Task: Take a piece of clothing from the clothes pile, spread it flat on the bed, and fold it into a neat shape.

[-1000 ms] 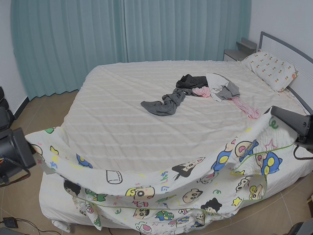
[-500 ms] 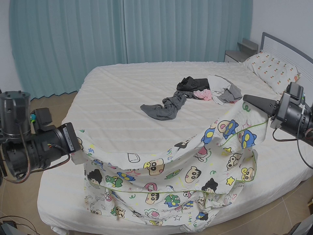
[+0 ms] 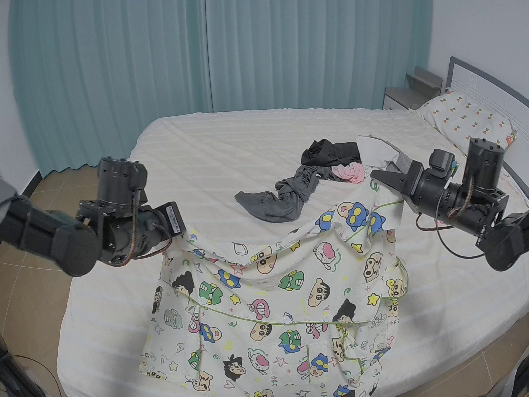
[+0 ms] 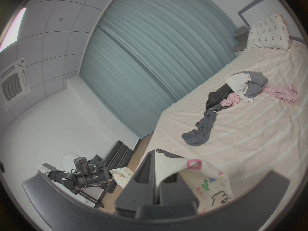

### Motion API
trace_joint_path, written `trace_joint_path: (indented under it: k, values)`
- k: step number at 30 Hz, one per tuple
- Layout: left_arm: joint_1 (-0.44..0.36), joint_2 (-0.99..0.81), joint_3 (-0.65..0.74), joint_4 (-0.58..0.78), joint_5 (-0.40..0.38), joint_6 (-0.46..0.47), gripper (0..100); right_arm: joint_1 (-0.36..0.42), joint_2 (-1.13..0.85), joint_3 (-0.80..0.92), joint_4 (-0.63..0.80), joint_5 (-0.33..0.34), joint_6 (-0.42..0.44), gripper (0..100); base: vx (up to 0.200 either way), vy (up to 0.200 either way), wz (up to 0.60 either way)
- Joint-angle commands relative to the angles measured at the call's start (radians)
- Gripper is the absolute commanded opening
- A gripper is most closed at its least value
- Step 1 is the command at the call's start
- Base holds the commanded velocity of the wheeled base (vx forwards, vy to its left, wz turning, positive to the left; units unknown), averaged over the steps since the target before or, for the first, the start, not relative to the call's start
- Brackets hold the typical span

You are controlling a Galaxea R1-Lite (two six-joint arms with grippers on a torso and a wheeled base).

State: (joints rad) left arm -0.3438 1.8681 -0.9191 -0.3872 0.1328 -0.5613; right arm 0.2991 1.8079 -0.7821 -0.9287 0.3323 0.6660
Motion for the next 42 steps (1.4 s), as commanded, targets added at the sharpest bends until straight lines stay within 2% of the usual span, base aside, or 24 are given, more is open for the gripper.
trace_joint_path:
  k: [1,2,7,13,21,22,23,24,27,29,35,36,38,39,40,42]
  values:
    - [0.023,0.266,-0.153,-0.012,0.014,0.000,0,-0.005,0.280,-0.075,-0.105,-0.070,-0.002,0,0.000,0.000,0.00]
    - [0.034,0.330,-0.221,-0.009,0.047,-0.005,0,-0.003,0.352,-0.112,-0.121,-0.110,-0.002,0,0.000,0.000,0.00]
    - [0.043,0.457,-0.336,-0.009,0.125,-0.028,0,-0.002,0.478,-0.186,-0.154,-0.151,-0.002,0,0.000,0.000,0.00]
    - [0.055,0.565,-0.437,0.001,0.148,-0.066,0,0.003,0.585,-0.292,-0.159,-0.243,0.000,0,0.000,0.000,0.00]
    - [0.074,0.681,-0.537,0.007,0.185,-0.066,0,0.003,0.676,-0.365,-0.150,-0.251,0.003,0,0.000,0.000,0.00]
    - [0.078,0.700,-0.552,0.010,0.186,-0.066,0,0.002,0.691,-0.394,-0.133,-0.251,0.011,100,0.000,0.000,0.00]
    - [0.082,0.707,-0.561,0.014,0.186,-0.066,0,0.000,0.700,-0.411,-0.121,-0.250,0.012,100,0.000,0.000,0.00]
    - [0.085,0.715,-0.570,0.016,0.186,-0.068,100,-0.002,0.708,-0.422,-0.111,-0.250,0.018,100,0.000,0.000,0.00]
    - [0.089,0.726,-0.584,0.013,0.188,-0.069,100,-0.006,0.722,-0.448,-0.094,-0.250,0.043,100,0.000,0.000,0.00]
    - [0.108,0.726,-0.603,0.013,0.189,-0.106,100,-0.023,0.731,-0.474,-0.073,-0.250,0.107,100,0.000,0.000,0.00]
    - [0.151,0.724,-0.619,0.013,0.189,-0.132,100,-0.068,0.743,-0.532,-0.005,-0.251,0.199,100,0.000,0.000,0.00]
    - [0.163,0.723,-0.619,0.014,0.189,-0.135,100,-0.078,0.742,-0.549,0.022,-0.251,0.238,100,0.000,0.000,0.00]
    - [0.164,0.723,-0.619,0.013,0.189,-0.135,100,-0.080,0.740,-0.554,0.030,-0.251,0.245,100,0.000,0.000,0.00]
    - [0.181,0.721,-0.619,0.013,0.189,-0.135,100,-0.087,0.735,-0.609,0.119,-0.251,0.317,100,0.000,0.000,0.00]
    - [0.184,0.720,-0.618,0.013,0.189,-0.137,100,-0.089,0.735,-0.621,0.131,-0.251,0.334,100,0.000,0.000,0.00]
    - [0.200,0.717,-0.613,0.013,0.189,-0.137,100,-0.100,0.729,-0.674,0.189,-0.251,0.443,100,0.000,0.000,0.00]
